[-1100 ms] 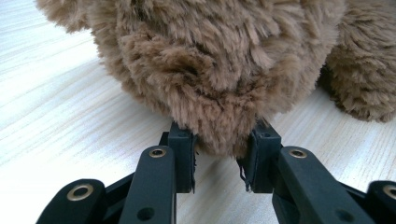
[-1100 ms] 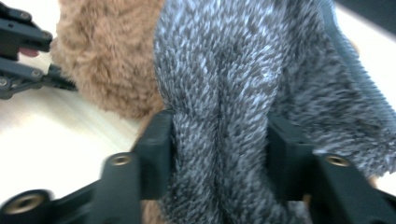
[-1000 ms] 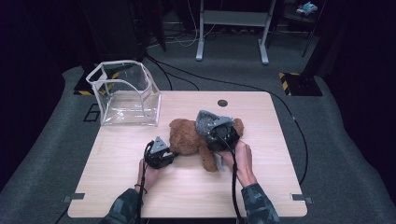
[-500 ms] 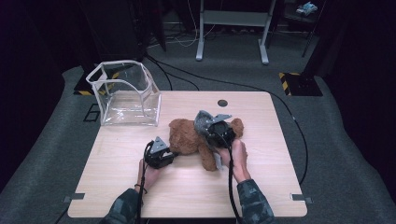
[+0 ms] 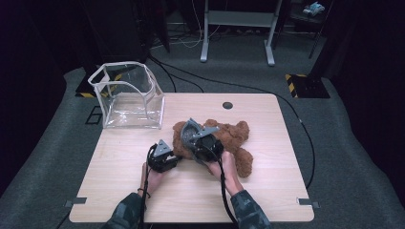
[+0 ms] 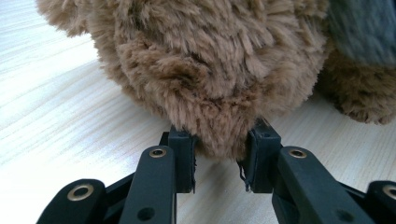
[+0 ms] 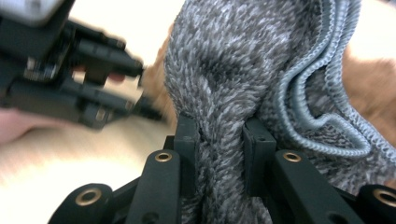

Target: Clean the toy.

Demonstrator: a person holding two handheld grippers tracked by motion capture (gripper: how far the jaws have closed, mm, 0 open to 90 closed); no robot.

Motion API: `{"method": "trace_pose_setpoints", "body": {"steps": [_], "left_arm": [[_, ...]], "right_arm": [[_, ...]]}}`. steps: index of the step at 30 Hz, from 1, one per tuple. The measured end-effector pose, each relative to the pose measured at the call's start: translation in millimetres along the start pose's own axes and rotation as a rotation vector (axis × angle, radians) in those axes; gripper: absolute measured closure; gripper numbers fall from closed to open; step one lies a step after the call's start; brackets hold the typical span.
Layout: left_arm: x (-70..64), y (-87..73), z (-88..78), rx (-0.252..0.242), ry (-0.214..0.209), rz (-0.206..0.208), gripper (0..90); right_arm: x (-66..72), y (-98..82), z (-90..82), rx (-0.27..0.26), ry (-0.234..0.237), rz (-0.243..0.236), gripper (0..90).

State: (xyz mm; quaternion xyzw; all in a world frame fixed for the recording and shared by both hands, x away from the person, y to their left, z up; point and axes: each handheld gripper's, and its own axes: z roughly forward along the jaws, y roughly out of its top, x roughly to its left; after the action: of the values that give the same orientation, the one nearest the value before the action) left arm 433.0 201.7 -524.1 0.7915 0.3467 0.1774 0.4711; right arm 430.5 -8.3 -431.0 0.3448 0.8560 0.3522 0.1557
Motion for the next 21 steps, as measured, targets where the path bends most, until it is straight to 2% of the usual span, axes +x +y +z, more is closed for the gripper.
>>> {"method": "trace_pose_setpoints", "body": {"steps": [1,5,8,10,14,15,17,18,21], "left_arm": [[0.5,0.1,-0.2,0.001,0.003,0.008,68.6],[0.2,-0.1,-0.2,-0.003,0.002,-0.004,68.5],[0.9,0.0,-0.5,-0.003,0.002,0.003,68.5],[1.4,-0.3,-0.7,-0.012,0.003,-0.005,68.5],[0.0,-0.3,0.0,-0.011,0.002,-0.005,68.6],[0.2,-0.2,-0.3,-0.011,-0.002,-0.006,68.7],[-0.2,-0.6,0.1,-0.019,0.006,-0.008,69.1],[0.0,-0.6,-0.2,-0.016,0.003,-0.008,69.2],[1.2,-0.4,-1.0,-0.008,0.003,-0.006,69.6]], "right_arm": [[0.1,-3.8,1.1,0.004,0.006,-0.010,72.3],[4.0,-20.0,14.4,0.078,0.031,0.020,72.3],[5.7,-24.0,19.8,0.107,0.049,0.024,72.1],[6.4,-19.6,13.2,0.085,0.053,0.023,71.9],[10.0,1.4,-11.6,-0.033,0.038,0.006,71.9],[11.2,8.9,-15.0,-0.049,0.024,-0.015,71.9],[12.8,16.4,-12.6,-0.051,0.021,-0.013,71.8],[13.2,18.3,-5.5,-0.031,0.019,-0.015,71.8],[13.9,10.5,14.3,0.016,0.038,0.008,72.0]]}}
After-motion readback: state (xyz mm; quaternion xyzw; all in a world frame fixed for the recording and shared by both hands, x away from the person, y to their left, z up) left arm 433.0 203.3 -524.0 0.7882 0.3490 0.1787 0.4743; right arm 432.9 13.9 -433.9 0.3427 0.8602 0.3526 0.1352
